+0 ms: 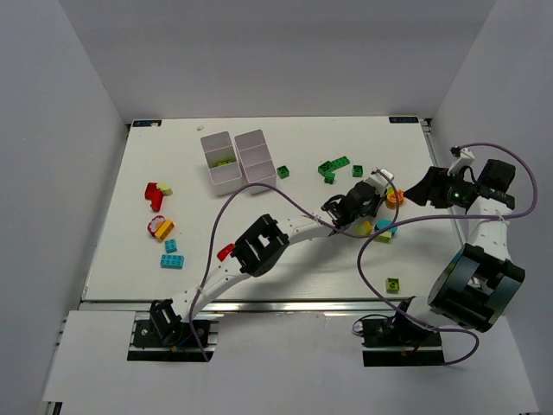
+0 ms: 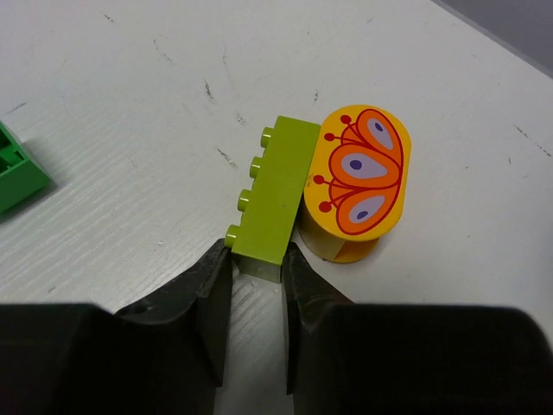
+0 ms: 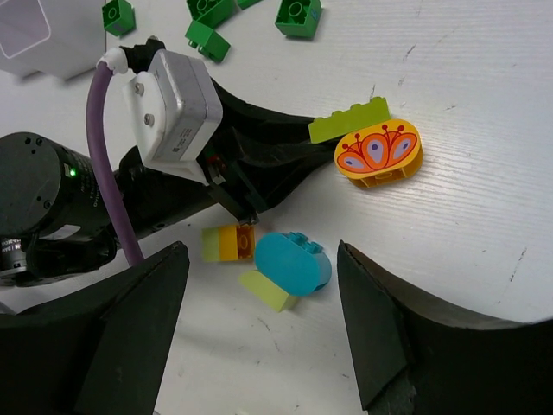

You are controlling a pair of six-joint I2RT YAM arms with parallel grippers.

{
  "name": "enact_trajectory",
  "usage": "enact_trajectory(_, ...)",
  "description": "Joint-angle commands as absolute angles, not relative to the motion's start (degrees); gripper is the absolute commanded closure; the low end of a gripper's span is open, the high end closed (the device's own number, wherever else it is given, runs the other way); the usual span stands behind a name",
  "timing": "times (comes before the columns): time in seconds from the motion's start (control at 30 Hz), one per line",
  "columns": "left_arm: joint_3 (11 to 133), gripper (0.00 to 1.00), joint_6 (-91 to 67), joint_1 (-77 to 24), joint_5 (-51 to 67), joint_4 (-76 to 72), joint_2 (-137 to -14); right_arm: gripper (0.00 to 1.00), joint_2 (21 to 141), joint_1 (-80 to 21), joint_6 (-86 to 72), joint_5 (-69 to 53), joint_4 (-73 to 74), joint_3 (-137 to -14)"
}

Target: Sort the legos into containers by color

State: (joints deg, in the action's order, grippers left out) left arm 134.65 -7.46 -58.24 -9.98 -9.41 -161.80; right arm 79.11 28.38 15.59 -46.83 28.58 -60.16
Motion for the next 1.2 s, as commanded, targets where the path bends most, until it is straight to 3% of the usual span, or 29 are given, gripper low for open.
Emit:
enact_trajectory(0.0,132.8,0.76,-7.2,-58.3,-9.1,-12.1,-158.7,0.26,78.2,28.7,18.0,-48.5,28.9,-59.4)
enact_trajectory(0.2,123.4,0.91,-8.2,-57.6,-6.3,-15.4,-151.7,0.28,78.7,28.7,18.9,-48.5,29.5,-58.4)
enact_trajectory(0.37,105.7,1.0,-8.6,-57.3,-6.8,-21.5,-140.8,0.3,79.7,27.7,17.8,-46.2,30.2,-58.0)
enact_trajectory(0.57,90.4,1.0,-11.3,-56.3,-8.3,-27.1,-129.8,0.34,82.3,22.2,11.6,-45.0,31.0,-57.1)
enact_trajectory(0.8,80.1,1.0,-14.9,-53.5,-8.8,-30.0,-119.5,0.28,86.0,14.8,-4.3,-45.5,26.4,-57.8)
enact_trajectory(1.17,67.2,1.0,-17.3,-52.9,-8.2,-33.3,-107.6,0.28,90.2,10.2,-22.0,-55.4,17.1,-59.0)
